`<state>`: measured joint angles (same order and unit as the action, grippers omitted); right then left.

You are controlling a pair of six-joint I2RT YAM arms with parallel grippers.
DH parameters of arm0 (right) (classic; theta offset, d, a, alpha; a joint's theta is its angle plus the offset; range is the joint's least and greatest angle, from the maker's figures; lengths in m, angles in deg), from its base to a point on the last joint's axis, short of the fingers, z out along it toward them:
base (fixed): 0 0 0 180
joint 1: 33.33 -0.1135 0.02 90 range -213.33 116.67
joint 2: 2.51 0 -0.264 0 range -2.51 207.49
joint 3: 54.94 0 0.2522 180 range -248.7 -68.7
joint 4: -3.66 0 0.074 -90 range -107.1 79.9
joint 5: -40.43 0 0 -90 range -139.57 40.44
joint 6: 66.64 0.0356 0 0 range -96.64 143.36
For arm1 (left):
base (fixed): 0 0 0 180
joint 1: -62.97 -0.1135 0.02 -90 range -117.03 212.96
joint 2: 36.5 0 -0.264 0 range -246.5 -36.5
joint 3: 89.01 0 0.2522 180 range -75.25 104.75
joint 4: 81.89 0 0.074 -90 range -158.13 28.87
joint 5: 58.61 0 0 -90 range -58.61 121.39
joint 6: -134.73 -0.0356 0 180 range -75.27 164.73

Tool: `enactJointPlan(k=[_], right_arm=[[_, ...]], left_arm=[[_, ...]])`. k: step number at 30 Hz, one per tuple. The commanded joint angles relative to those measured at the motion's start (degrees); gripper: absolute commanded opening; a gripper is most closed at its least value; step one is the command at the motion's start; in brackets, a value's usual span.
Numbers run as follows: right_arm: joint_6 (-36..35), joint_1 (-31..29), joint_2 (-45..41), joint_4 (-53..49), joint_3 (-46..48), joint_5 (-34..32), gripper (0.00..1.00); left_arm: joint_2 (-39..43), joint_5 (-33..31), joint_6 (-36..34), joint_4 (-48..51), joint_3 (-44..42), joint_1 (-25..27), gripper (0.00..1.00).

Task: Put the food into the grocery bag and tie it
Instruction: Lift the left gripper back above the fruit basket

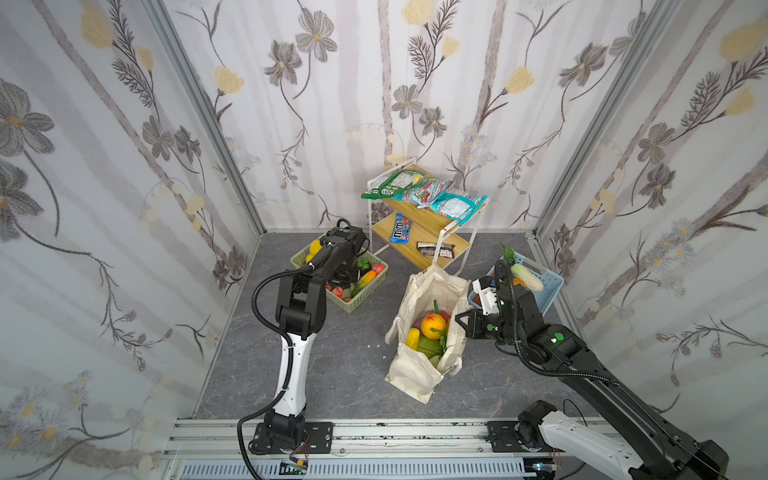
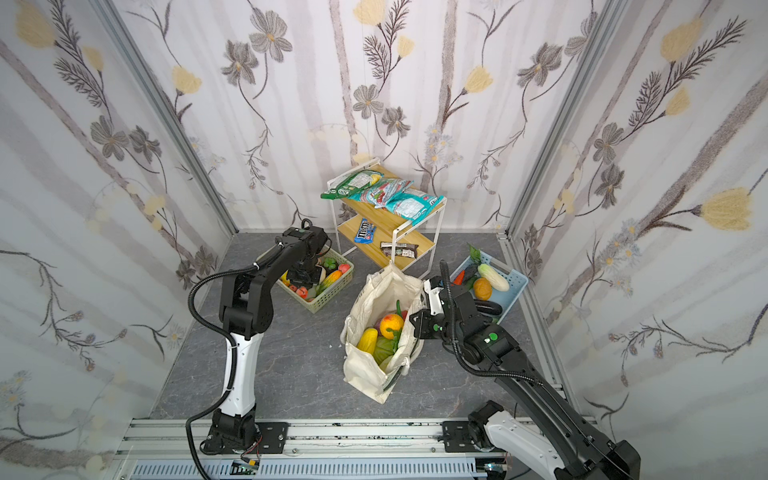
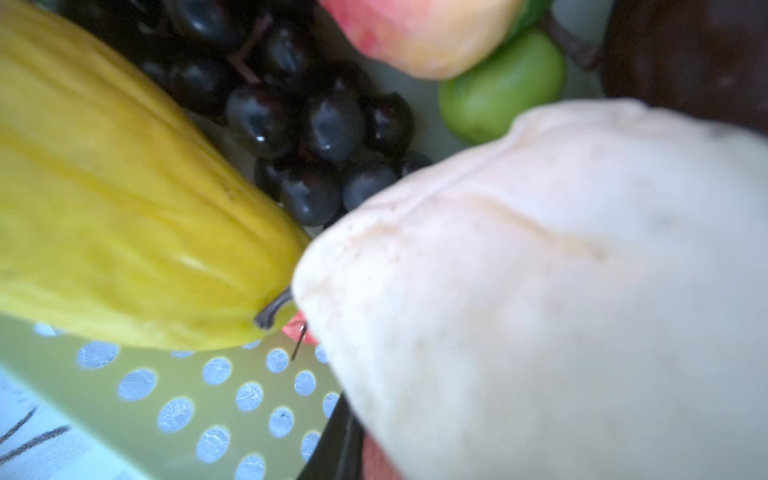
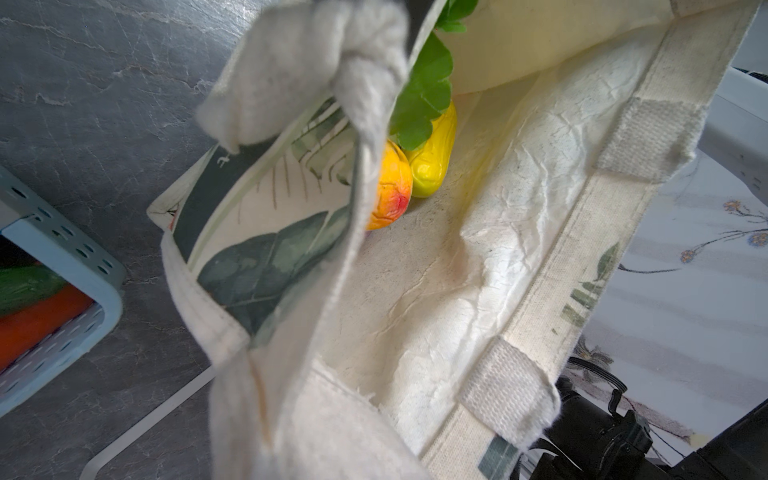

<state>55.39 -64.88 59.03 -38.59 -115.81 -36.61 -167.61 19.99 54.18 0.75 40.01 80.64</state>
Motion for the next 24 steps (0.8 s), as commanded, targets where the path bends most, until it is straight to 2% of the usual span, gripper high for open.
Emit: enactJointPlan(k=[1, 12, 19, 24], right_arm=[[-0.02, -0.09, 0.06, 0.1, 0.06, -0.44, 0.08], [0.19, -0.09, -0.33, 0.01, 0.09, -0.57, 0.08], [0.3, -0.08, -0.28, 0.02, 0.16, -0.61, 0.08], [0.27, -0.08, -0.06, 0.1, 0.11, -0.58, 0.09]], left_arm=[[1.55, -0.91, 0.18, 1.04, 0.63, -0.08, 0.22], [5.69, 1.39, 0.66, 0.14, 2.93, -0.1, 0.22], [10.33, 7.15, 2.12, -2.23, 2.69, -0.16, 0.24], [15.27, 14.31, 3.91, -5.23, 1.42, -0.12, 0.24]])
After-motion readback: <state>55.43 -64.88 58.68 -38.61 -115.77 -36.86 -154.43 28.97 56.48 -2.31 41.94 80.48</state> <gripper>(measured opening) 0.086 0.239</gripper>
